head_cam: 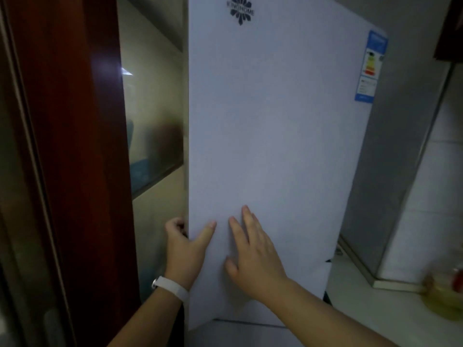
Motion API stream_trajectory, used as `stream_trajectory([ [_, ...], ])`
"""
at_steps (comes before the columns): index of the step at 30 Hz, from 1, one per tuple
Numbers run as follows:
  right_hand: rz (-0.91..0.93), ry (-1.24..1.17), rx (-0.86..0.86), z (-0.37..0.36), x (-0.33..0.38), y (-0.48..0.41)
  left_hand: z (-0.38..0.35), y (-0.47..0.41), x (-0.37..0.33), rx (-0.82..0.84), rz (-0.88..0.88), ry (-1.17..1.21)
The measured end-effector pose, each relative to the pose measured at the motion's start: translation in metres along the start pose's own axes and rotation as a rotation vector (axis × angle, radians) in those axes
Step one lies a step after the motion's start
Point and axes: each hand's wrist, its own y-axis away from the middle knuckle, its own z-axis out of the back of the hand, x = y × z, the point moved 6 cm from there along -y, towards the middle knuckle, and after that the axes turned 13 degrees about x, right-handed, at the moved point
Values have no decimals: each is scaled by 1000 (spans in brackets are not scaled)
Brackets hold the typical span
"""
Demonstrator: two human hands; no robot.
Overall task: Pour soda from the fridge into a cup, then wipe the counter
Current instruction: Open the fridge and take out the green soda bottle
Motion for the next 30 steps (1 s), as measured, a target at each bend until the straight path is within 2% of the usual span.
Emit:
stream_trajectory([
  [5,-25,-194,65,0,-1,59,-18,56,-30,61,-16,52],
  [11,-102,-443,40,0,-3,142,-43,110,-49,185,18,0],
  [15,-200,-655,-60,6,-7,184,-70,130,-62,245,40,-70],
  [22,-363,-875,-271,37,-37,248,-152,168,-84,533,29,-19],
  [30,-461,-935,-493,69,-85,321,-229,217,-109,536,-59,-88],
])
